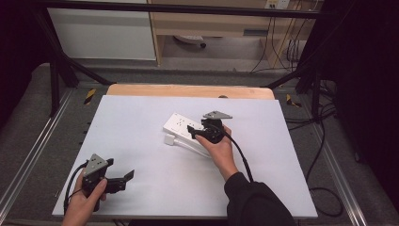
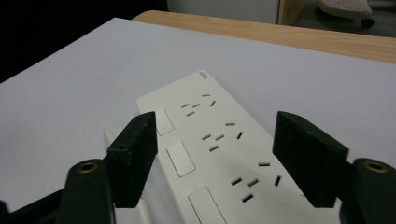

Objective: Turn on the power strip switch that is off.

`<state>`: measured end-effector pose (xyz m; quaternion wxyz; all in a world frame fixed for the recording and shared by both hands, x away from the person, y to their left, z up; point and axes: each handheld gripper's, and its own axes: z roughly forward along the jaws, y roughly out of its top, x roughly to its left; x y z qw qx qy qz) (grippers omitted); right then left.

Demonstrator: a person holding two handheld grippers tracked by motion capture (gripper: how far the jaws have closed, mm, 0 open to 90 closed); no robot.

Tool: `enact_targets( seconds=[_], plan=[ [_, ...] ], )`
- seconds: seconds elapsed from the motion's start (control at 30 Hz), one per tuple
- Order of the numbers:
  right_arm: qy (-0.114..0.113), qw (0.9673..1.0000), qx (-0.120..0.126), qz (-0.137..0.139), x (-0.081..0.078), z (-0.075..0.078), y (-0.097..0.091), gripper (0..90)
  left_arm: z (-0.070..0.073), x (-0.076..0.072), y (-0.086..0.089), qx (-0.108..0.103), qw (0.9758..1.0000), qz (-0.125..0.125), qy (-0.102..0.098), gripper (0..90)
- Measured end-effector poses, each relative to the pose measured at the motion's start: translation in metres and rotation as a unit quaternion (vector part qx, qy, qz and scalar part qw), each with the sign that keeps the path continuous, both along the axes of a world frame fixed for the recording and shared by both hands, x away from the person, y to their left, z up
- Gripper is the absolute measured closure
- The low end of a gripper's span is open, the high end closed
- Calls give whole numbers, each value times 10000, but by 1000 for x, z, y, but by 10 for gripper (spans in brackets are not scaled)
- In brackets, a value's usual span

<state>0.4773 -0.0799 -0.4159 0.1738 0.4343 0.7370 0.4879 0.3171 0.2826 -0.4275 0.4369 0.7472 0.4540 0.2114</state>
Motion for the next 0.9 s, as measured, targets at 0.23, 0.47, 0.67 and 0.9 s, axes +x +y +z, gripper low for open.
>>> enact_targets(
  seconds=[0.23, 0.47, 0.67, 0.9],
  plan=[
    [35, 9999, -17, -108, 0, 5, -7, 123, 0, 0, 0, 13, 10000, 9, 7, 66],
    [27, 9999, -16, -141, -1, 11, -14, 89, 0, 0, 0, 14, 10000, 7, 10, 66],
    [20, 9999, -63, -138, -3, 15, -20, 53, -1, 0, 0, 39, 10000, 47, 11, 66],
    [14, 9999, 72, -157, -6, 16, -30, 48, -1, 0, 0, 32, 10000, 41, 16, 66]
  ],
)
